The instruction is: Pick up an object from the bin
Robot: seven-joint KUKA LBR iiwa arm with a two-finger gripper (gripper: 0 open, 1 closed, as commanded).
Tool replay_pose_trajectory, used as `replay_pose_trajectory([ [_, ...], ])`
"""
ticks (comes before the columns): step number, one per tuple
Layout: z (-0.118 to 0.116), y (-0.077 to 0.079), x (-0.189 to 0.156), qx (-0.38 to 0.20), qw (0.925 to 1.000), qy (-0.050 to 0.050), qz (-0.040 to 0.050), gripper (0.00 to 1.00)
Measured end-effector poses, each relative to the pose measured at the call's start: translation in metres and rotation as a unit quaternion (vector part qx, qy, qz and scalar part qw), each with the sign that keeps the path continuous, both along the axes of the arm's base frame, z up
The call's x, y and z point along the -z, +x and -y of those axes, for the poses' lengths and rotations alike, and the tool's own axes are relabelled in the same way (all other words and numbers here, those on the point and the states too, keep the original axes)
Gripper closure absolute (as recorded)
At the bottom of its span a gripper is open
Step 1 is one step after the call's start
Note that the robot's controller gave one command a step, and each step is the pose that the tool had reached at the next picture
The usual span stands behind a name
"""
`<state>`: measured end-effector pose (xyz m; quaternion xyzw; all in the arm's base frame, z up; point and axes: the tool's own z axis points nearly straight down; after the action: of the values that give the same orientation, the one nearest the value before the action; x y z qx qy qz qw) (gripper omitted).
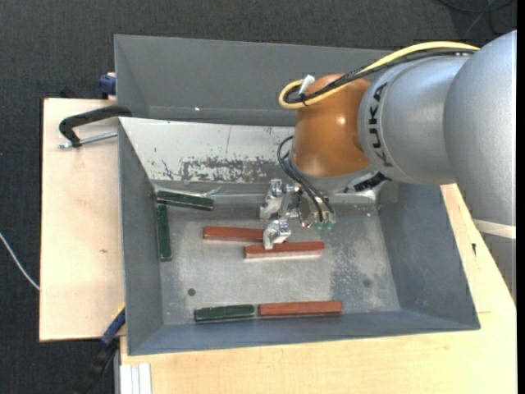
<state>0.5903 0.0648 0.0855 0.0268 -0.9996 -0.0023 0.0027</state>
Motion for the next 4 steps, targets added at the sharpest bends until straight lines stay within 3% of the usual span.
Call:
replay_pose_trajectory([
  [1,0.000,0.000,0.000,0.000,1.0000,0.000,-0.0001,1.00],
  [2,-0.001,0.000,-0.006,0.001,1.0000,0.000,0.0095,1.00],
  [3,-0.001,-0.006,0.011,-0.036,0.9993,-0.001,0.0075,0.00],
  [4,-0.001,-0.007,0.008,-0.039,0.9992,-0.001,0.0015,1.00],
])
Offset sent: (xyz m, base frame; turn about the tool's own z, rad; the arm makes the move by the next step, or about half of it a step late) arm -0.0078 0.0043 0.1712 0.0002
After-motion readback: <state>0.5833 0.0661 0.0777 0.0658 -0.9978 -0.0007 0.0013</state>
